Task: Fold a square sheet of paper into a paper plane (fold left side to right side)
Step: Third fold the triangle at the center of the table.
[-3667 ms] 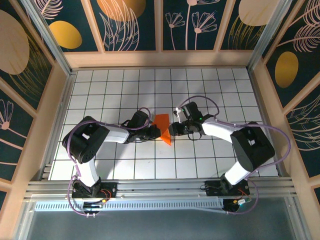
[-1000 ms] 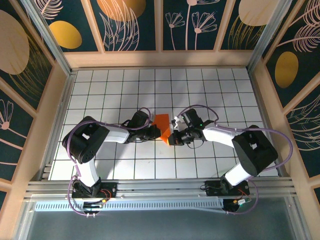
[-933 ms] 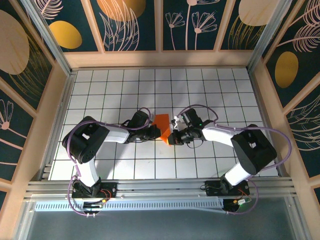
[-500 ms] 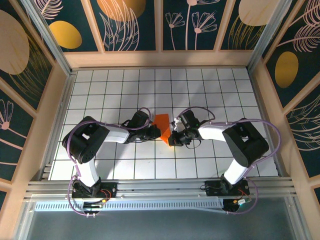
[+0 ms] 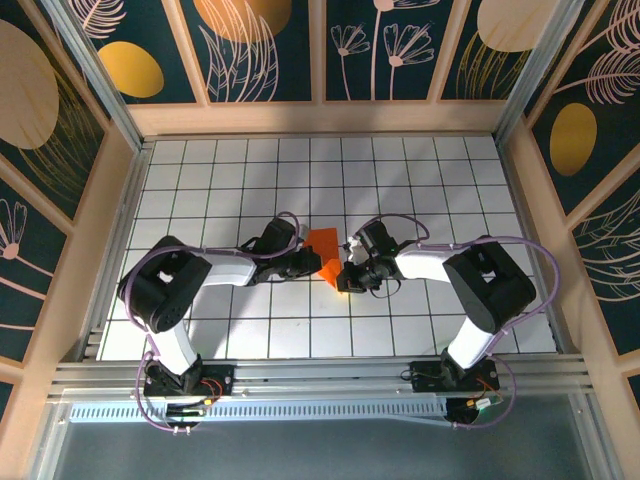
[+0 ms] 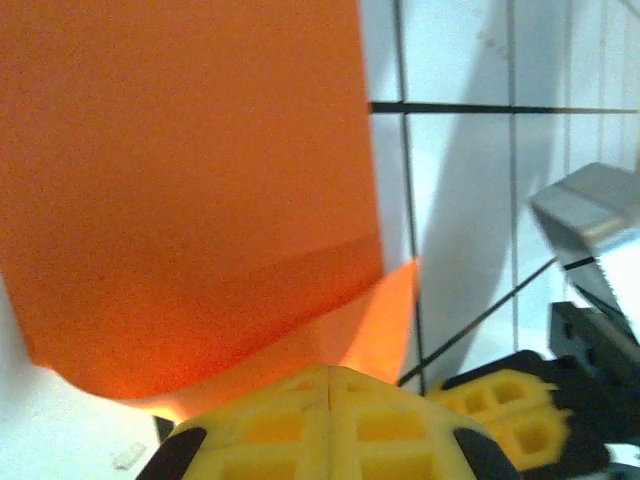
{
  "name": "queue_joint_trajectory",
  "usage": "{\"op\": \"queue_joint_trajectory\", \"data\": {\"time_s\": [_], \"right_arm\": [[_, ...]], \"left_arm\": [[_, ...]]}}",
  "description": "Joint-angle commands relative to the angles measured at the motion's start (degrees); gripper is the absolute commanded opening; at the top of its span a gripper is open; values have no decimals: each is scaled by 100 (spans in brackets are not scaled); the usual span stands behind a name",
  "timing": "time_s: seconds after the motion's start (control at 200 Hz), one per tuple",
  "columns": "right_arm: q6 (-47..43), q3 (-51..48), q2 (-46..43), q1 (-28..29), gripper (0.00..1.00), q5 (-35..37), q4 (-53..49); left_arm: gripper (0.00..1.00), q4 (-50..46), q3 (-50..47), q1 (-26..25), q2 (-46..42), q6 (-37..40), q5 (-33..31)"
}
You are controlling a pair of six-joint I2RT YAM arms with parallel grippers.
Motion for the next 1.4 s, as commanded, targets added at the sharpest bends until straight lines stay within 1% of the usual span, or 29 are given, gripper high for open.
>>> {"op": "queue_joint_trajectory", "data": {"time_s": [0.0, 0.135, 0.225, 0.475, 0.53, 0.766, 1.251, 1.396], "right_arm": [[64, -78, 285, 64, 0, 833, -587], [80, -72, 322, 73, 0, 960, -631], [98, -50, 344, 98, 0, 1038, -663], [80, 4, 395, 152, 0, 1224, -796], [80, 12, 395, 151, 0, 1242, -806], [55, 30, 403, 165, 0, 1321, -874], [6, 39, 442, 177, 0, 1383, -938], [-25, 65, 465, 185, 0, 1427, -1003]], "left_arm": [[0, 45, -122, 13, -435, -114, -24], [0, 519, -477, -47, -634, -346, 188], [0, 879, -620, -129, -615, -537, 344], [0, 1475, -651, -345, -257, -874, 427], [0, 1560, -625, -377, -23, -907, 435], [0, 1652, -497, -486, 297, -971, 444], [0, 1630, -428, -535, 464, -965, 409], [0, 1481, -392, -543, 523, -939, 291]]}}
